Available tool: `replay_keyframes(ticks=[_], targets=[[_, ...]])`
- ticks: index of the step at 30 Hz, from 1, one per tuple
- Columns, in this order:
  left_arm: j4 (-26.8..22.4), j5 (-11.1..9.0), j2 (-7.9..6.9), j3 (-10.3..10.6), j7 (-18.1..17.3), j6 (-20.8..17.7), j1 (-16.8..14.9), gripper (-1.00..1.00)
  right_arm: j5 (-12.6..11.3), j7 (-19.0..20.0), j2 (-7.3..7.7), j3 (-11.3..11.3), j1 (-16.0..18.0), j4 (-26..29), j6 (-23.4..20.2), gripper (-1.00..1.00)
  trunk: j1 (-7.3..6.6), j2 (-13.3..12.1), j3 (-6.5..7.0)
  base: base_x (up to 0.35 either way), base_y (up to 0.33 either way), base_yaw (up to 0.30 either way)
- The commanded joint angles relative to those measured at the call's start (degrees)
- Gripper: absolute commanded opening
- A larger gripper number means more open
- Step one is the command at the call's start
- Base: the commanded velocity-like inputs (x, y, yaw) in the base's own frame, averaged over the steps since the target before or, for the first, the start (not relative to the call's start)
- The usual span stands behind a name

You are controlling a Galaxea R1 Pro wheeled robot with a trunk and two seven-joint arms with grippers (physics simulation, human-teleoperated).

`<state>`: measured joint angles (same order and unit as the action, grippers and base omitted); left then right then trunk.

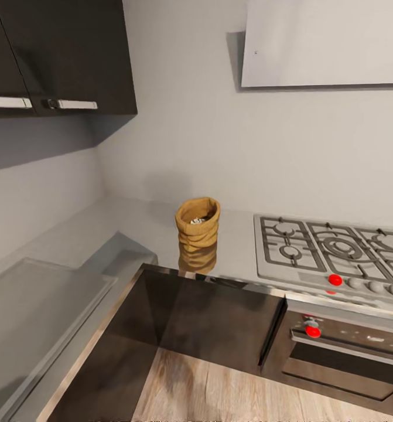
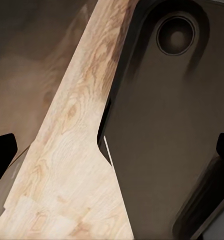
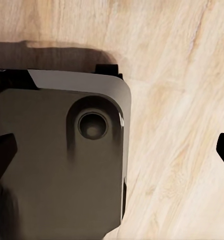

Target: In the kitchen, take the popcorn bag from the countertop, put it into the microwave, and heat it until the popcorn is cooked so the cooked popcorn ends up inside the bag.

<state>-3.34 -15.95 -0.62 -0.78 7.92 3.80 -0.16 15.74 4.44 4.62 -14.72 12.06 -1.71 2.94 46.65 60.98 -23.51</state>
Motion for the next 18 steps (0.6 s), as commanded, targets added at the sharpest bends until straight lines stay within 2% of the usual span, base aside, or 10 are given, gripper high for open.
replay_keyframes(ticks=[1, 18], targets=[[0.0, -0.2, 0.01, -0.1, 0.1, 0.2, 0.0, 1.0, 0.5, 0.1, 0.04, -0.5, 0.1, -0.2, 0.3, 1.0, 0.0, 0.0, -0.15, 0.0, 0.0, 0.0], [0.0, -0.2, 0.01, 0.0, 0.1, 0.2, 0.0, 1.0, 0.5, 0.0, 0.04, -0.5, 0.1, -0.2, 0.3, 1.0, 0.0, 0.0, -1.72, 0.0, 0.0, 0.0]])
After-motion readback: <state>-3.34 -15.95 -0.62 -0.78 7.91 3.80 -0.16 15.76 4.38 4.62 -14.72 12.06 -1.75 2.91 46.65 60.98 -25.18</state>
